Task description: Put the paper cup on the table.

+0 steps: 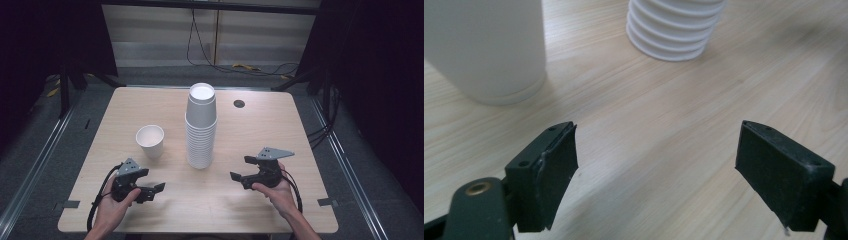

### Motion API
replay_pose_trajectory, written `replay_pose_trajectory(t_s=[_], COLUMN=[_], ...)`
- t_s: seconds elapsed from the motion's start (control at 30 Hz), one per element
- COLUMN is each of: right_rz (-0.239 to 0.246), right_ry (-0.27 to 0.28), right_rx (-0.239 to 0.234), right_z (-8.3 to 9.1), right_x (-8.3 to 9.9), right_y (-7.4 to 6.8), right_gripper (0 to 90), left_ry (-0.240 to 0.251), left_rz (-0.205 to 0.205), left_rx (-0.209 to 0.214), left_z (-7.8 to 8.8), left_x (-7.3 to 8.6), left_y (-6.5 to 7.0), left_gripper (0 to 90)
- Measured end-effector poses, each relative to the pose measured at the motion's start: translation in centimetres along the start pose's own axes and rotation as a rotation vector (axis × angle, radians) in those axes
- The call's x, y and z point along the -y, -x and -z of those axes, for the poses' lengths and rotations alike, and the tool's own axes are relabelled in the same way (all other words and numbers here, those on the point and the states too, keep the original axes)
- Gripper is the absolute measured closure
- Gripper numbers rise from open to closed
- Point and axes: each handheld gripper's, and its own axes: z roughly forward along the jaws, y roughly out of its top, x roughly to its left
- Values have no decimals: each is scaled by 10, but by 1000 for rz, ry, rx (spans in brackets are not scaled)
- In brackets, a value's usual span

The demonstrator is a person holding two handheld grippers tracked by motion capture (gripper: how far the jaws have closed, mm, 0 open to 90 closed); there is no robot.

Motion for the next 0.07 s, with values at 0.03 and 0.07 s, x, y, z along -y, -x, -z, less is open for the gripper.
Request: replay_pose_trajectory(t_s=[0.03, 0.07], right_rz=[-5, -5], right_ry=[-1, 0], right_rx=[4, 9], right_z=[0, 0], right_x=[0, 1], right_y=[0, 0], right_gripper=[147, 147], left_ry=[-4, -11], left_rz=[-10, -24], left_rx=[7, 0], left_z=[-1, -2], left_x=[0, 0], left_y=[0, 0], left_gripper=[167, 167])
